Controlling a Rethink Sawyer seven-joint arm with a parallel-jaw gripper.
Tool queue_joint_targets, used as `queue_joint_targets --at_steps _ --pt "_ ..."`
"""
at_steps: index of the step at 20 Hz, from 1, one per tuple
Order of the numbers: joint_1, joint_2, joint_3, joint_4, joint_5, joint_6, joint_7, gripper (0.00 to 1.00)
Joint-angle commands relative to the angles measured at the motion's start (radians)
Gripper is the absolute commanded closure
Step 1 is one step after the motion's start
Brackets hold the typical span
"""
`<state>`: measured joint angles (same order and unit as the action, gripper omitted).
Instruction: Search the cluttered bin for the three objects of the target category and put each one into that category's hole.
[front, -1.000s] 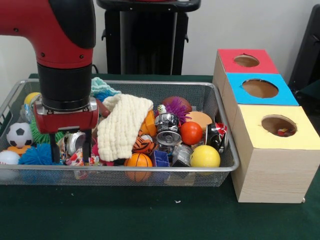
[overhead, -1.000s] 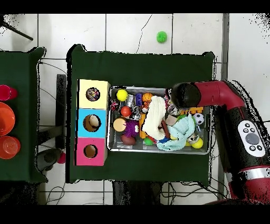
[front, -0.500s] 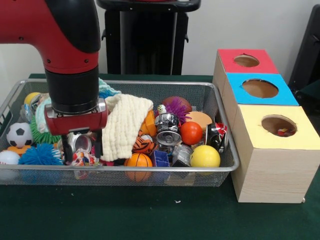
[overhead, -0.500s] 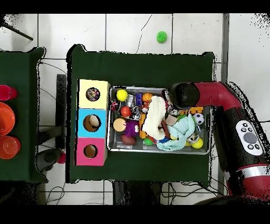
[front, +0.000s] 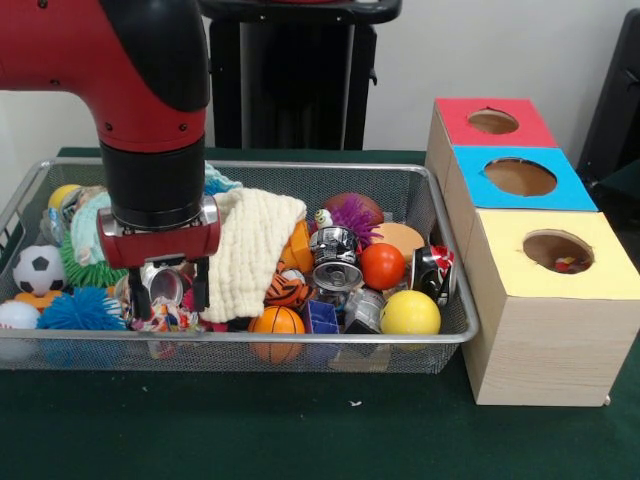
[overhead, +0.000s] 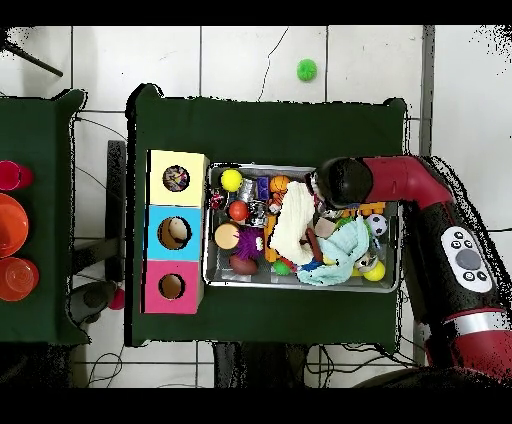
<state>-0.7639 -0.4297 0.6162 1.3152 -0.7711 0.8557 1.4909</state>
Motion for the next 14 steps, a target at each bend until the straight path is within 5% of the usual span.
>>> queue_joint_targets --at_steps 1,14 --pt "0.015 0.039 -0.062 -0.007 -0.055 0.049 -0.166 0.0" --pt "0.026 0.089 -0.086 -0.012 -0.112 -0.024 -0.163 0.0"
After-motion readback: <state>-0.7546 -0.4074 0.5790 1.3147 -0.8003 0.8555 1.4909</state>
